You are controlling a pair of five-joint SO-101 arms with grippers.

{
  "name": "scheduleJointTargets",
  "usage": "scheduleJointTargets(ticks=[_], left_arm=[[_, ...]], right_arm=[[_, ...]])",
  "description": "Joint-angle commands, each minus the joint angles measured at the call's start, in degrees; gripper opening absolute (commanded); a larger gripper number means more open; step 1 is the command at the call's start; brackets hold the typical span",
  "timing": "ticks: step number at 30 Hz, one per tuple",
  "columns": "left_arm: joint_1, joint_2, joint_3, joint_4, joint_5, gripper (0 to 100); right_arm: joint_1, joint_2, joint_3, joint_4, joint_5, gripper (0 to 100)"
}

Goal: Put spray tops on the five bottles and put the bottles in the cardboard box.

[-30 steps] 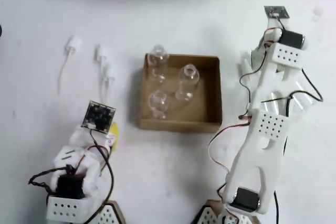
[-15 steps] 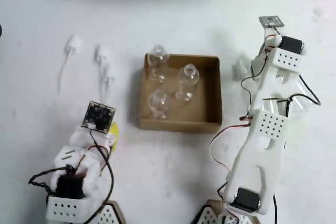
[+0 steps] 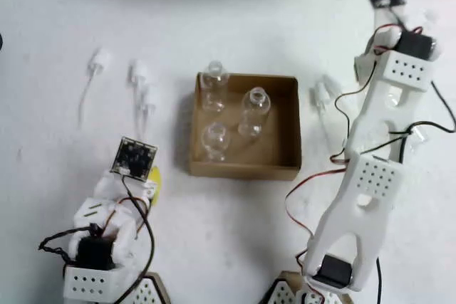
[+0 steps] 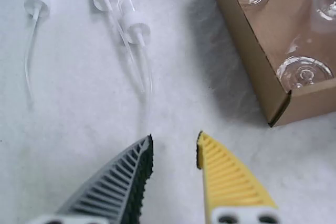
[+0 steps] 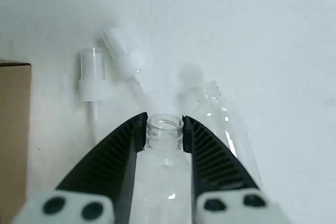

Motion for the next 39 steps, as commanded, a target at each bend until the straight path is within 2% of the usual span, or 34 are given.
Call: scheduleJointTargets(ticks=[1,7,12,15,19,23,31,39], left_arm=[[0.66,-0.4,-0.18,0.35,-0.79,13],[0.66,-0.4,-0.18,0.35,-0.79,13],[0.66,-0.4,-0.18,0.44,-0.79,13],[0.66,-0.4,-0.18,0.44,-0.79,13],[0.66,-0.4,-0.18,0.44,-0.7,13],[0.66,-0.4,-0.18,0.44,-0.7,13],[0.66,-0.4,-0.18,0.44,-0.7,13],[0.66,-0.4,-0.18,0.44,-0.7,13]], right_arm=[[-1.89,-18.59,11.25,1.89,-2.99,1.5],[-5.58,-41.36,31.12,1.63,-10.2,1.5],[-9.63,-56.92,42.02,1.27,-16.7,1.5],[-12.26,-63.52,49.05,-2.59,-22.24,1.5],[-15.69,-68.97,62.59,-14.46,-31.65,1.5],[-19.21,-73.01,77.1,-30.9,-36.4,1.5],[-20.0,-76.26,98.9,-63.87,-36.66,1.5],[-20.35,-76.26,107.25,-78.55,-36.66,1.5]])
